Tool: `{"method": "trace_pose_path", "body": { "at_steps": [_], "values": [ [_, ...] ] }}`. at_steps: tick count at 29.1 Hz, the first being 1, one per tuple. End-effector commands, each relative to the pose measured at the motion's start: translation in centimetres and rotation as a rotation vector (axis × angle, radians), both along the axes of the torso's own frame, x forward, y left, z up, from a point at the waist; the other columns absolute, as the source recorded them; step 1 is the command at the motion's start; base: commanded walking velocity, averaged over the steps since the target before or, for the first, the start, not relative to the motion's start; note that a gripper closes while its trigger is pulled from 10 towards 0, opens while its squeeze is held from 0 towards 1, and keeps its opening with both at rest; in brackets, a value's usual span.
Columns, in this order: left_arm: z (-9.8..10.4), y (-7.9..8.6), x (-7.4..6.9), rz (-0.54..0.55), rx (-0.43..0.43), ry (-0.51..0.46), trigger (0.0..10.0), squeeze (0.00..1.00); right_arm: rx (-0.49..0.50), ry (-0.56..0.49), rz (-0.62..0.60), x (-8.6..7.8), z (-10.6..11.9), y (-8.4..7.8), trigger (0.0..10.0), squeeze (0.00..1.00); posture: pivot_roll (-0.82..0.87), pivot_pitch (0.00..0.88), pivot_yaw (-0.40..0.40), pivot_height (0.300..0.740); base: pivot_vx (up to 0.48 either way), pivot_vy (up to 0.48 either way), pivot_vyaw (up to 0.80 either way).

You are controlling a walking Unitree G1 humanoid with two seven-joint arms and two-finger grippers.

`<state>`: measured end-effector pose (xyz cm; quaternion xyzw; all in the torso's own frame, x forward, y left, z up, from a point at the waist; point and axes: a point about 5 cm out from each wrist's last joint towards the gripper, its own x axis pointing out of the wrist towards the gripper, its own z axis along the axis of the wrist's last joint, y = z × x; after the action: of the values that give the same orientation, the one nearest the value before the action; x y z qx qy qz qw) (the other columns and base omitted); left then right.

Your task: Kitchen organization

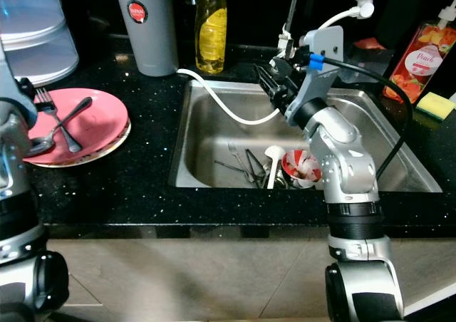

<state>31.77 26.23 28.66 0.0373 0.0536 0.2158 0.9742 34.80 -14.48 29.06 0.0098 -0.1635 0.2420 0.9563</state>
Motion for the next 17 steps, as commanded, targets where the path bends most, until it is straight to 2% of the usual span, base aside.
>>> {"method": "trace_pose_path", "body": {
  "at_steps": [1,4,8,11,15,16,17],
  "values": [
    [-0.7,-1.1,0.5,-0.073,-0.017,0.047,10.0,0.0,-0.031,0.009,-0.018,0.1,-0.3,-0.2,10.0,0.0,0.27,0.0,-0.055,0.74,0.0,0.0,0.0],
    [-1.0,-1.9,0.7,-0.108,0.058,0.092,10.0,0.0,-0.051,0.035,-0.036,0.5,-0.6,-0.2,10.0,0.0,0.27,0.0,-0.06,0.74,0.0,0.0,0.0],
    [-2.2,-2.2,0.7,-0.133,0.103,0.142,10.0,0.0,-0.051,0.054,-0.064,0.7,-0.8,-0.5,10.0,0.0,0.27,0.0,-0.057,0.74,0.0,0.0,0.0],
    [-2.9,-1.6,0.6,-0.092,0.11,0.156,10.0,0.0,-0.046,0.058,-0.064,0.7,-1.0,-0.5,10.0,0.0,0.27,0.0,-0.057,0.74,0.0,0.0,0.0],
    [-3.2,-1.4,0.6,-0.062,0.053,0.143,10.0,0.0,-0.051,0.057,-0.056,0.6,-1.2,-0.3,10.0,0.0,0.27,0.0,-0.058,0.74,0.0,0.0,0.0],
    [-3.5,-1.2,0.5,-0.05,-0.001,0.144,10.0,0.8,-0.055,0.053,-0.048,0.6,-1.1,-0.2,10.0,0.0,0.27,0.0,-0.06,0.74,0.0,0.0,0.0],
    [-3.6,-1.2,0.5,-0.048,-0.014,0.146,10.0,0.8,-0.056,0.052,-0.047,0.6,-1.1,-0.2,10.0,0.0,0.27,0.0,-0.06,0.74,0.0,0.0,0.0]
  ]
}}
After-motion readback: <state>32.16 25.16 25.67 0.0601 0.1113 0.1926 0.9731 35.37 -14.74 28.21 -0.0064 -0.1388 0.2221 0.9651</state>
